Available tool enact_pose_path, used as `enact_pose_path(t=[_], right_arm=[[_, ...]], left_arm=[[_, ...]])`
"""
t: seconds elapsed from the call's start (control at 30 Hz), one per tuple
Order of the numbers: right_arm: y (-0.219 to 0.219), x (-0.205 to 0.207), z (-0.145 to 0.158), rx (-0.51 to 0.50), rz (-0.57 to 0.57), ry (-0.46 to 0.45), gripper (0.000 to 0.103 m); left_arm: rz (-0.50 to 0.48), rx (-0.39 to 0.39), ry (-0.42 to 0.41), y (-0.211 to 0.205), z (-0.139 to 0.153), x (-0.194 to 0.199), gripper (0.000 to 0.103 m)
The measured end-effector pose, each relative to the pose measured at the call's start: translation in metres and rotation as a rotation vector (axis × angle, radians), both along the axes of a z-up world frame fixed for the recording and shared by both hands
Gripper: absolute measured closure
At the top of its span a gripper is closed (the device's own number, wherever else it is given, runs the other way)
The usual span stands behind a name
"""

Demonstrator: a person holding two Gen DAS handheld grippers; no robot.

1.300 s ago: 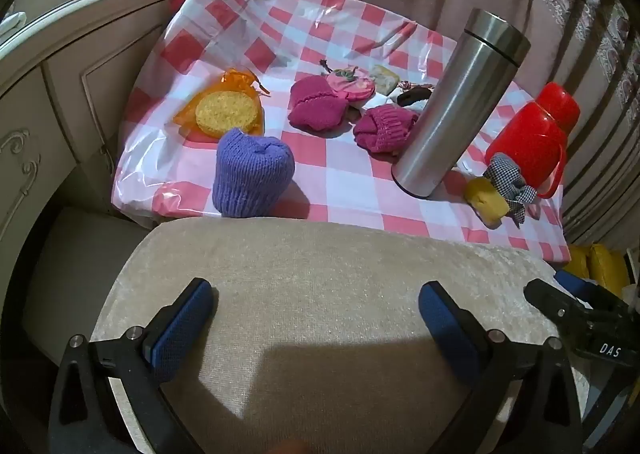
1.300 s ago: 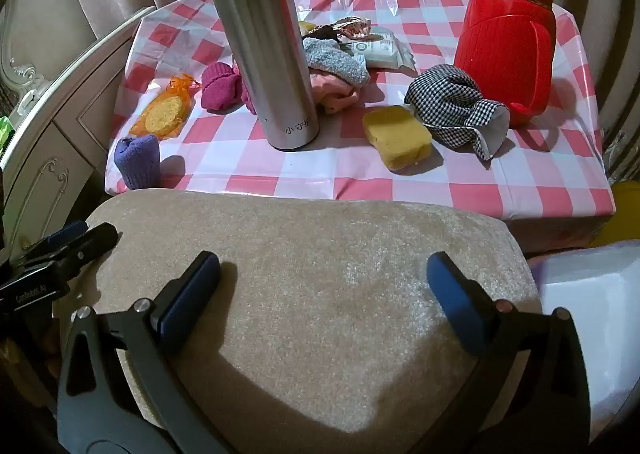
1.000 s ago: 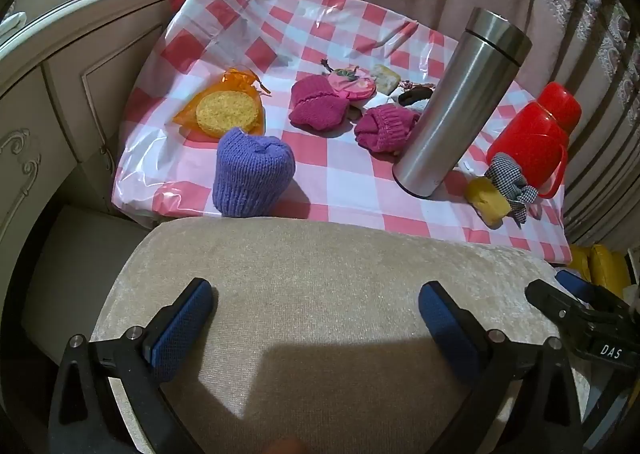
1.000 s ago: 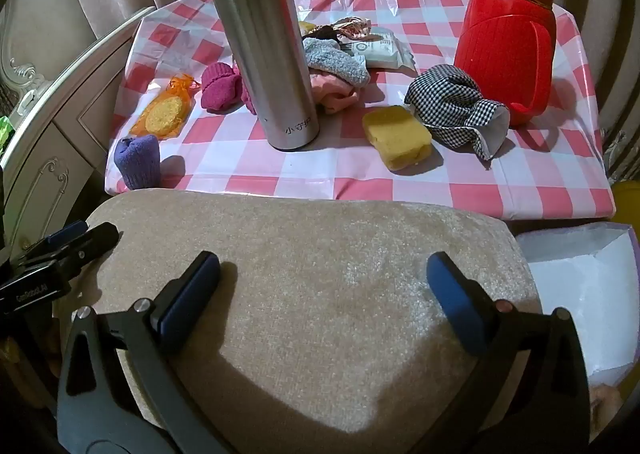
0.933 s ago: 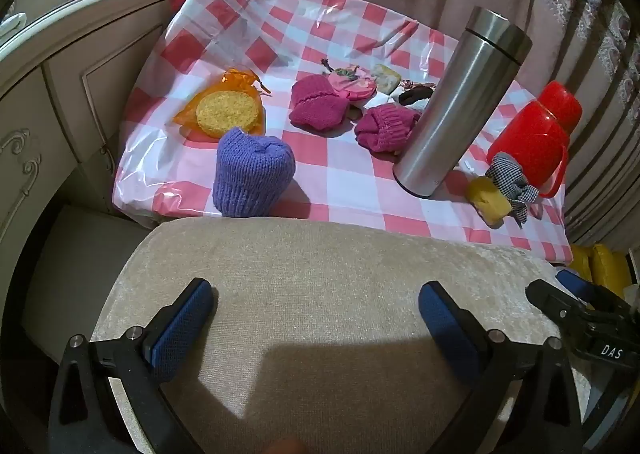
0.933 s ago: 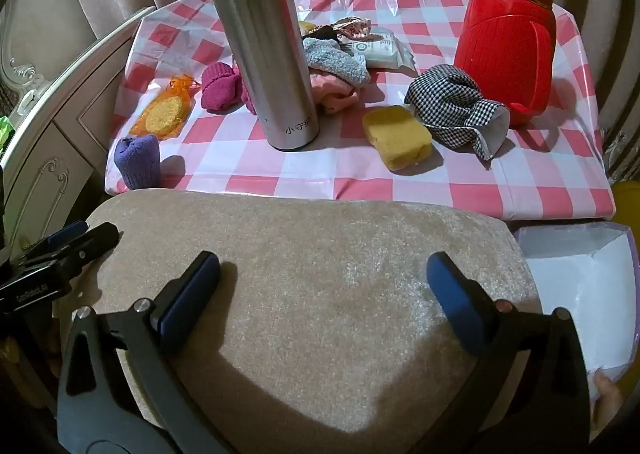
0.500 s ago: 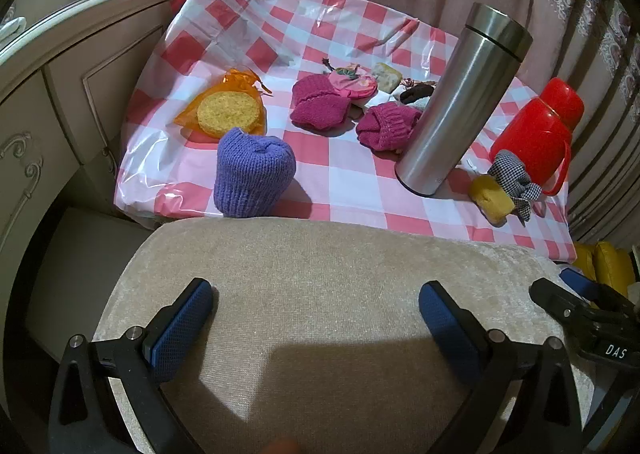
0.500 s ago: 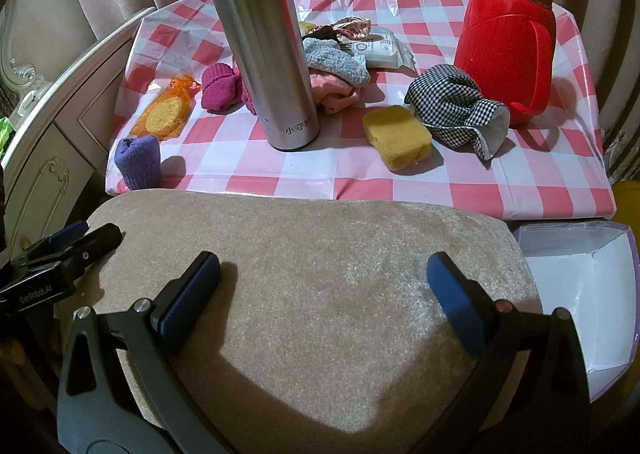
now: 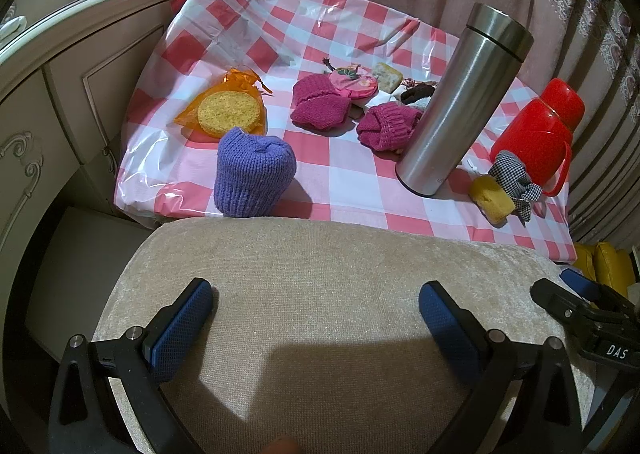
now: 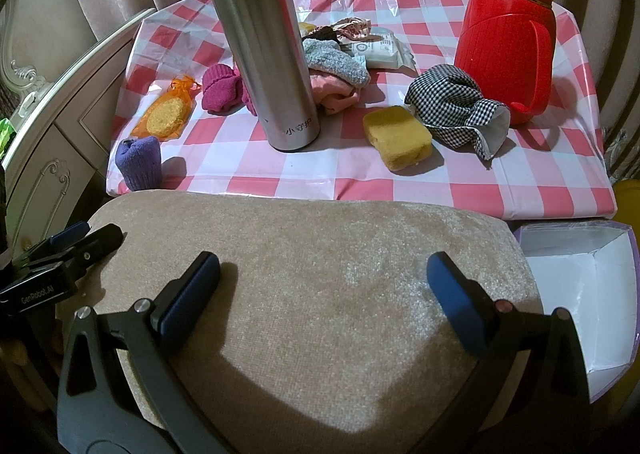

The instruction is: Organize soft objects

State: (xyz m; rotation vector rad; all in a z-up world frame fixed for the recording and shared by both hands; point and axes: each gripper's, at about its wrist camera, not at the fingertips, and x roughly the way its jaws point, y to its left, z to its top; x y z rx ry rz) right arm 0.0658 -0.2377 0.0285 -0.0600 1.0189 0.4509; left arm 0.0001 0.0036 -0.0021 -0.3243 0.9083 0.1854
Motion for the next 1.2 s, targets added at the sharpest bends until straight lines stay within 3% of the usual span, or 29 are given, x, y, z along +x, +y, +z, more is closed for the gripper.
enact_pose_path(t=[1.2], right_arm=[[0.0005, 0.0001, -0.0002, 0.001, 0.0, 0.0, 0.0]], left_arm=[[0.001, 0.001, 0.001, -0.0036, 0.0002, 0.001, 0.0]])
